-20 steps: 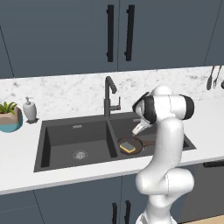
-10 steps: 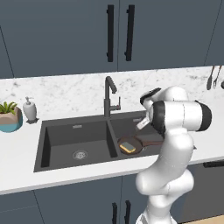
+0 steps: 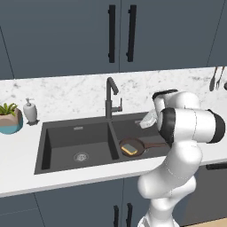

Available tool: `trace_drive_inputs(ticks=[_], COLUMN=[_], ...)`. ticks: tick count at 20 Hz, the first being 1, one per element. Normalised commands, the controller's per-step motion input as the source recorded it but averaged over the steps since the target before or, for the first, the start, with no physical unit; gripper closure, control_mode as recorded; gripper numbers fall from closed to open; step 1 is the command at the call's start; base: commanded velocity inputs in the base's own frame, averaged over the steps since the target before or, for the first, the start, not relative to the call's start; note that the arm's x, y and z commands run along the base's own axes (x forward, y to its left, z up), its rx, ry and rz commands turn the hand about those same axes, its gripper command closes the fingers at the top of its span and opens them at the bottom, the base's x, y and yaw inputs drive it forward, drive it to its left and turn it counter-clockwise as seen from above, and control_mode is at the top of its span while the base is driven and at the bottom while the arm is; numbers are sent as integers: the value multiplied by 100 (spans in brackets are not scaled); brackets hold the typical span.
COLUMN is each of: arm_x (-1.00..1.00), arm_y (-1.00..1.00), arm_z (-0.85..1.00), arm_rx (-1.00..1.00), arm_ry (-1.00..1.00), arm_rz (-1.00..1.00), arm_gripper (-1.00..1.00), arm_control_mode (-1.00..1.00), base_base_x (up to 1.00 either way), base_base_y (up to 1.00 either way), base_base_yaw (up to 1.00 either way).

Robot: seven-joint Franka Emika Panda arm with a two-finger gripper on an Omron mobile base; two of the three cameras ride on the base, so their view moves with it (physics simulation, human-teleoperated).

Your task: Pick the pan and sponge and place them into the sink. Then turn on the water.

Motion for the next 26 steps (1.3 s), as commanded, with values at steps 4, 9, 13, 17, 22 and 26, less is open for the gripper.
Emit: trace_drive_inputs(ticks=[4,9,13,17,22,26], arm_x=[1,10,22,25,25,29], arm_y=[0,0,1,5,14,30], arm_z=[22,18,23,26,29,21], arm_rx=[33,27,22,19,17,5], arm_ry=[-25,-19,-17,-9,-1,0], arm_rz=[-4,-4,-4,-3,-2,-2], arm_gripper=[-100,-100,-100,-100,-100,-100], arm_control_mode=[-100,-100,-100,-100,-100,-100], base_base_x=[0,0,0,0,0,0], base_base_y=[0,0,0,0,0,0], base_base_yaw=[0,0,0,0,0,0])
